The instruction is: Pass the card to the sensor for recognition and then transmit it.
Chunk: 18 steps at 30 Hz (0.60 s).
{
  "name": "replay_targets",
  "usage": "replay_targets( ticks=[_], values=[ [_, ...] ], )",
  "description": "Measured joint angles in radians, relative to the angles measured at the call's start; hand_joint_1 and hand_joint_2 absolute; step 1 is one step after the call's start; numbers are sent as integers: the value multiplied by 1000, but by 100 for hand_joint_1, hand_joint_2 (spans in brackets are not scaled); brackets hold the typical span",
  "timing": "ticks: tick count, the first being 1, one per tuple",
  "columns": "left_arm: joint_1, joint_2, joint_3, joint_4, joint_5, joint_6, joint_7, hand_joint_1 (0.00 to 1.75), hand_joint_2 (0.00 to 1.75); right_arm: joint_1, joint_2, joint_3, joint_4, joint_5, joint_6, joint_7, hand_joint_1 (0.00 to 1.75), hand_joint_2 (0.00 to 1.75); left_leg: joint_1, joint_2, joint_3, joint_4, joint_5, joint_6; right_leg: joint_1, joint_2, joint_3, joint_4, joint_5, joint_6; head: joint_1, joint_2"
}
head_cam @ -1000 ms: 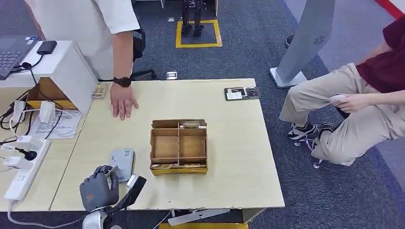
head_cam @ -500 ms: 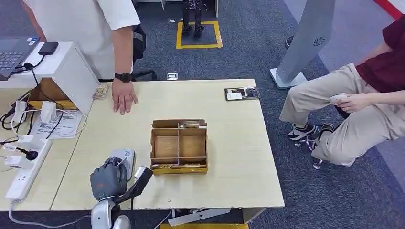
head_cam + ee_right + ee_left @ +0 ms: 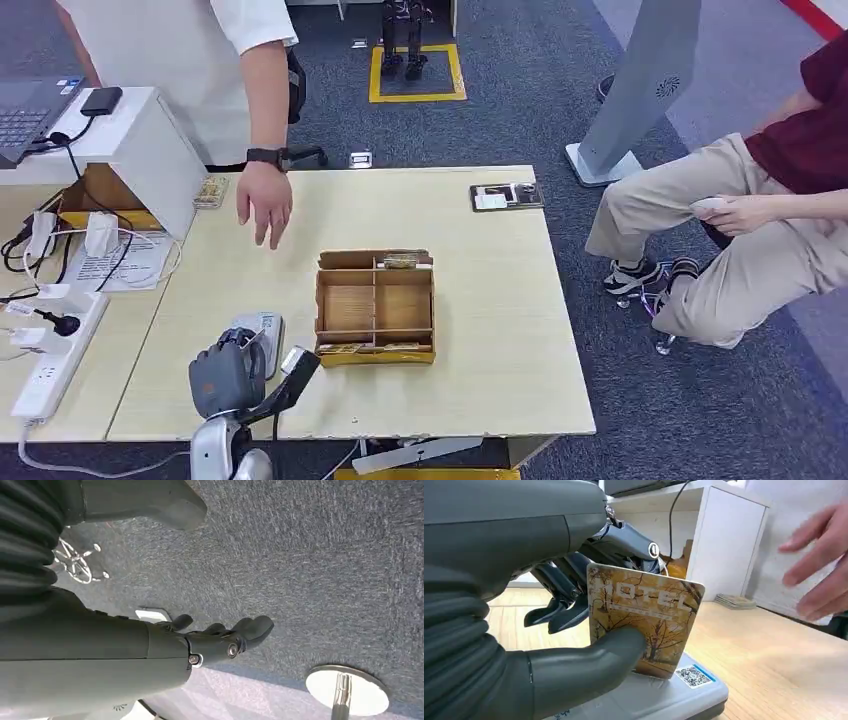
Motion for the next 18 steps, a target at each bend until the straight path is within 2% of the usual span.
replay_targets(
  ticks=[14,16,18],
  values=[
    [0,4,-8,0,17,0,-9,175,175,0,0,0,1,-3,0,0,0,175,0,0,0,0,0,0,0,0,0,0,0,0,0,0],
    [2,3,-8,-2,46,0,-49,175,175,0,0,0,1,-3,0,0,0,175,0,0,0,0,0,0,0,0,0,0,0,0,0,0],
    [11,-8,-3,-23,80,1,-139,175,175,0,0,0,0,-3,0,0,0,175,0,0,0,0,0,0,0,0,0,0,0,0,0,0]
  ],
)
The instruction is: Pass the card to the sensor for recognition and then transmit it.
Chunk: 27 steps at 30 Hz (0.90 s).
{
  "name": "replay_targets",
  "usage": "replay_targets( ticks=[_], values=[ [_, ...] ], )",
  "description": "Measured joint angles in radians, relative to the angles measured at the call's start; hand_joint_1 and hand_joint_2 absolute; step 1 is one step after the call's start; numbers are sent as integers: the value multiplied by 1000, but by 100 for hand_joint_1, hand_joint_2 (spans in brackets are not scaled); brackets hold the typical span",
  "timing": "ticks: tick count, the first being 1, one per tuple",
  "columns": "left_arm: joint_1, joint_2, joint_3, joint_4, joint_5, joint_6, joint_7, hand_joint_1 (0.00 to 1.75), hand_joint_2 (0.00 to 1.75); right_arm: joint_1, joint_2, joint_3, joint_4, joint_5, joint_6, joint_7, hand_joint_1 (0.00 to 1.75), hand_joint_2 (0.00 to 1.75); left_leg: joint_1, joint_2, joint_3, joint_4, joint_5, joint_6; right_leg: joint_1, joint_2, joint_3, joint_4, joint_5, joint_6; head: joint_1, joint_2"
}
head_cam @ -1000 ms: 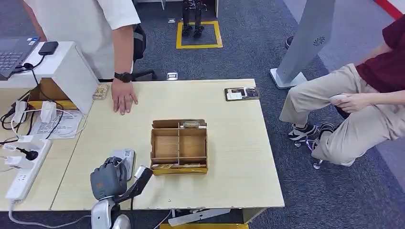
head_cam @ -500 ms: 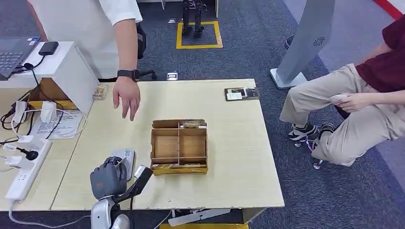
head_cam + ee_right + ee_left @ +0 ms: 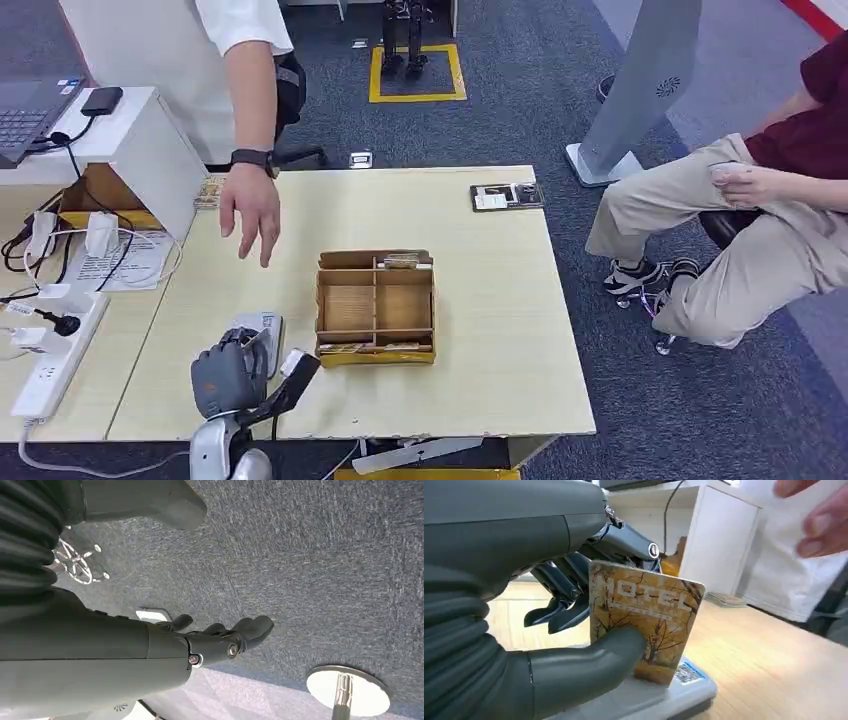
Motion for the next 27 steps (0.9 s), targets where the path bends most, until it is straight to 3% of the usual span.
replay_targets(
  ticks=[3,6,16,27],
  values=[
    [13,-35,40,-44,67,0,-133,175,175,1,0,0,0,0,0,0,0,175,0,0,-1,0,0,0,0,0,-1,0,0,0,1,0],
    [19,-38,56,-113,178,0,-221,175,175,3,0,1,0,3,0,0,0,175,0,0,-2,0,0,0,0,1,-3,0,0,0,0,0],
    [15,-41,66,-256,278,-1,-285,175,175,3,0,13,0,14,0,2,0,175,0,1,-3,0,0,0,0,2,-5,0,0,0,0,0],
    [-43,-43,66,-289,298,-3,-271,175,175,2,0,26,0,24,0,2,0,175,0,1,-3,0,0,0,0,2,-5,0,0,0,0,0]
  ],
)
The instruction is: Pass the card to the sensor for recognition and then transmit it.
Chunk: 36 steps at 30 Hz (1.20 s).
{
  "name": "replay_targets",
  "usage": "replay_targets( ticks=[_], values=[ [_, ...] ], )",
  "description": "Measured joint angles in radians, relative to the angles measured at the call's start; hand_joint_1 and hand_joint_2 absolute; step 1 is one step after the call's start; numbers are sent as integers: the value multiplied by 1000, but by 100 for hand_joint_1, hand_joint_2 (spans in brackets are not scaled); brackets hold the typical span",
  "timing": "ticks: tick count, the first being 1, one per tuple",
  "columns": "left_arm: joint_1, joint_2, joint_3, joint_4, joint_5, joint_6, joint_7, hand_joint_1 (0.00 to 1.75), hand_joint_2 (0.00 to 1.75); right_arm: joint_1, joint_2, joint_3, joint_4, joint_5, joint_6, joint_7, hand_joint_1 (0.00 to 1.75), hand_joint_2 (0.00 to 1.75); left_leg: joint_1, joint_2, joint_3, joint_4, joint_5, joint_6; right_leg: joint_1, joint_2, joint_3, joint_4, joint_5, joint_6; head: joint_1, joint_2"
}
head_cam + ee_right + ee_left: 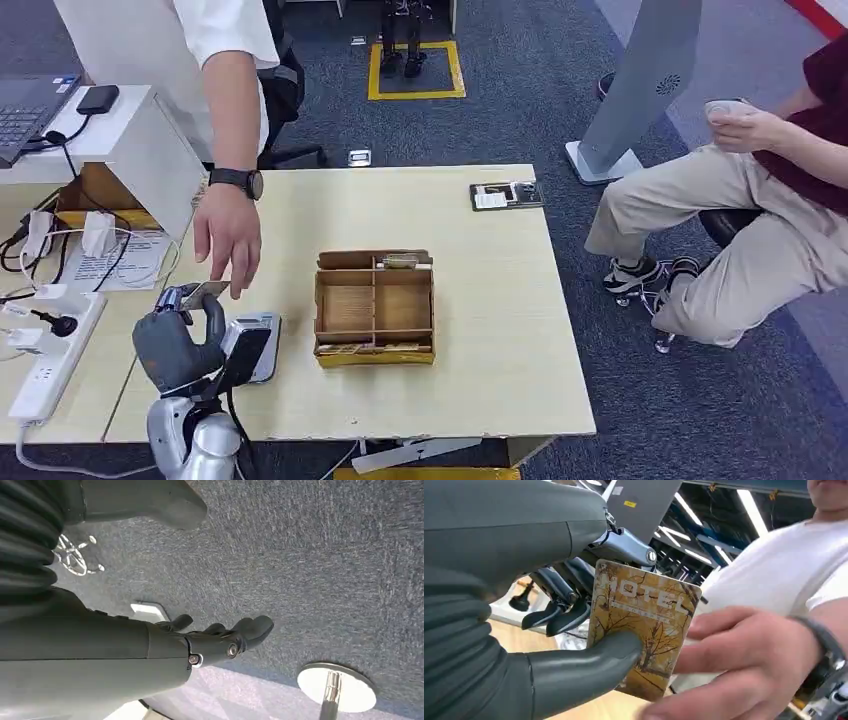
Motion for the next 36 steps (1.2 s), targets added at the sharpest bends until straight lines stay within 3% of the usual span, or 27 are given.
replay_targets(
  ticks=[9,10,11,18,36],
  values=[
    [-93,-10,0,36,158,-1,-16,175,175,-5,0,15,0,6,0,5,0,175,0,0,0,0,0,0,0,0,0,0,0,0,0,0],
    [-105,-13,0,42,174,-1,-16,147,175,-5,0,16,0,7,0,7,0,175,0,0,0,0,0,0,0,0,0,0,0,0,0,0],
    [-117,-15,0,46,196,-1,-17,0,175,-5,0,19,0,8,0,9,0,175,0,0,0,0,0,0,0,0,0,0,0,0,0,0],
    [-165,-28,0,73,322,-1,-18,0,175,-7,0,25,0,0,0,10,0,175,0,0,0,0,0,0,0,0,0,0,0,0,0,0],
    [-170,-31,0,72,381,-1,-67,0,175,-7,25,26,-19,-19,0,10,0,175,0,0,0,0,0,0,0,0,0,0,0,0,0,0]
  ],
)
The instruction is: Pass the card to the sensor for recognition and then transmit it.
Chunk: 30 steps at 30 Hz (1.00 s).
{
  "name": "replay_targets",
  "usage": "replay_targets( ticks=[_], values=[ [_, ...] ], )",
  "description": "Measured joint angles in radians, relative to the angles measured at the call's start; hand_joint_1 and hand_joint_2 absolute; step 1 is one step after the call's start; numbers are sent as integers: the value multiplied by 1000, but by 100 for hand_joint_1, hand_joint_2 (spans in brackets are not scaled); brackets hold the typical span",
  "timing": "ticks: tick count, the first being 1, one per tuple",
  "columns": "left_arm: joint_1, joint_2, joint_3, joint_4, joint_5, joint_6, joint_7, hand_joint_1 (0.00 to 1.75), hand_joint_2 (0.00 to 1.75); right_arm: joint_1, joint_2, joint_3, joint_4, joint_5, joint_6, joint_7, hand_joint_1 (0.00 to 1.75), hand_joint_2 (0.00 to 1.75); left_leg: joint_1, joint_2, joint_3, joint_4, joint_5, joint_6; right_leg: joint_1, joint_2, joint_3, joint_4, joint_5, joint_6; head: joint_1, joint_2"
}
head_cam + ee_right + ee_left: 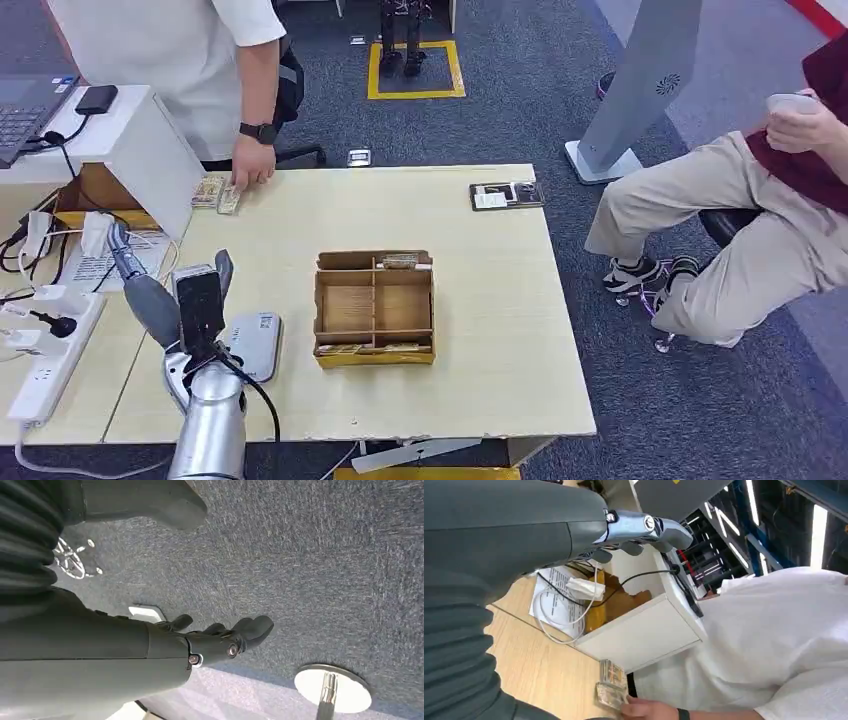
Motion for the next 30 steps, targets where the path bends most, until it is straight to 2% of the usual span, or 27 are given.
replay_targets(
  ticks=[3,9,16,21,25,30],
  values=[
    [2,0,0,-15,-29,0,8,0,175,0,-1,0,0,-9,0,-5,0,175,0,0,0,0,0,0,0,0,0,0,0,0,0,0],
    [23,7,-11,-75,-11,0,8,0,175,5,-3,0,0,-24,0,-10,0,175,0,0,-1,0,0,0,0,0,0,0,0,0,0,0],
    [106,16,-43,-167,-2,0,-50,0,175,9,-4,-1,0,-45,0,-10,0,175,0,0,-1,0,0,0,0,0,0,0,0,0,0,0],
    [212,33,-129,-254,20,0,-64,0,175,11,-4,-10,-5,-64,0,-11,0,175,0,0,-1,0,0,0,0,0,0,0,0,0,0,0],
    [293,47,-225,-304,24,0,-12,0,175,13,-4,-21,-11,-73,0,-14,0,175,0,0,-1,0,-1,0,0,0,0,0,0,0,0,0],
    [346,53,-295,-331,24,0,5,0,175,14,-4,-35,-14,-79,0,-24,0,175,0,0,-1,0,-1,1,0,0,0,0,0,0,0,0]
  ],
)
